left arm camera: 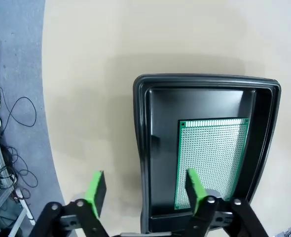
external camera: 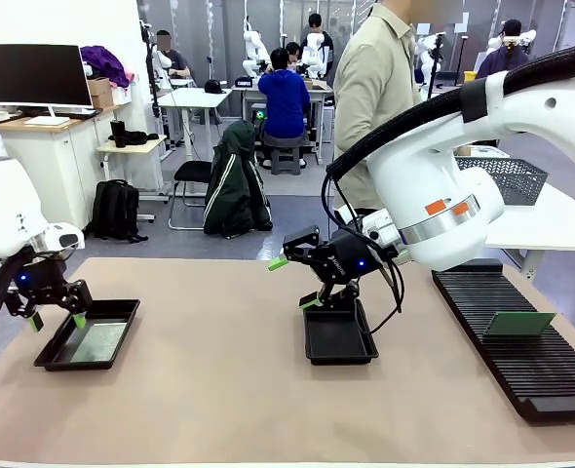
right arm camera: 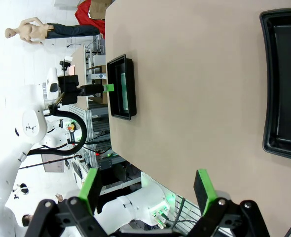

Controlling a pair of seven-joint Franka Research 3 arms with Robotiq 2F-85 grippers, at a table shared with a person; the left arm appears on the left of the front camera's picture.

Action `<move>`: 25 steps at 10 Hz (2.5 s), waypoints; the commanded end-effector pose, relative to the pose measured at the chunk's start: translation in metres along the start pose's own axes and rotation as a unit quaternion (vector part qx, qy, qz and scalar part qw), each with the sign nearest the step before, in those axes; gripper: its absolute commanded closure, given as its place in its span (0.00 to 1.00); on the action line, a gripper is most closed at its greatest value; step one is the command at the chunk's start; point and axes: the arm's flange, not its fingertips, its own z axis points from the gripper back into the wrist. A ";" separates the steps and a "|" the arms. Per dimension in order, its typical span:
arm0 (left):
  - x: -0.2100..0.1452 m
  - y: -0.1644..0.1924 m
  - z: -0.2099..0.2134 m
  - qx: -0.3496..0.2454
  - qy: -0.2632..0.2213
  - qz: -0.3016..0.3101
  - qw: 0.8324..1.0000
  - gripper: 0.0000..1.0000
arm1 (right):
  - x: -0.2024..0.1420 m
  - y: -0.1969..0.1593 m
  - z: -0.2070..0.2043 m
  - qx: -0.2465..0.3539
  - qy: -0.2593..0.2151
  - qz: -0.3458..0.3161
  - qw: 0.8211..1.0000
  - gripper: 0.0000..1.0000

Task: Inspect and transfer BCBs to ESD trays.
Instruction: Pick up the ESD tray and place it on the left side of the table, then pick up the Blank PCB from the PCB Rack and place it in the right ESD tray.

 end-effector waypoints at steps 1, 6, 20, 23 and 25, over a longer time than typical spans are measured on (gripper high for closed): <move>-0.006 0.002 0.015 0.013 0.000 0.005 1.000 0.00 | 0.000 0.000 -0.003 0.002 -0.004 -0.006 1.000 0.00; -0.022 0.006 0.079 0.016 -0.016 -0.014 1.000 0.00 | 0.000 0.000 -0.003 0.002 -0.004 -0.006 1.000 0.00; -0.027 0.000 0.105 0.006 -0.024 -0.014 1.000 0.00 | 0.000 0.000 -0.003 0.002 -0.004 -0.006 1.000 0.00; -0.027 0.000 0.105 0.006 -0.024 -0.014 1.000 0.00 | 0.000 0.000 -0.003 0.002 -0.004 -0.006 1.000 0.00; -0.027 0.000 0.105 0.006 -0.024 -0.014 1.000 0.00 | 0.000 0.000 -0.003 0.002 -0.004 -0.006 1.000 0.00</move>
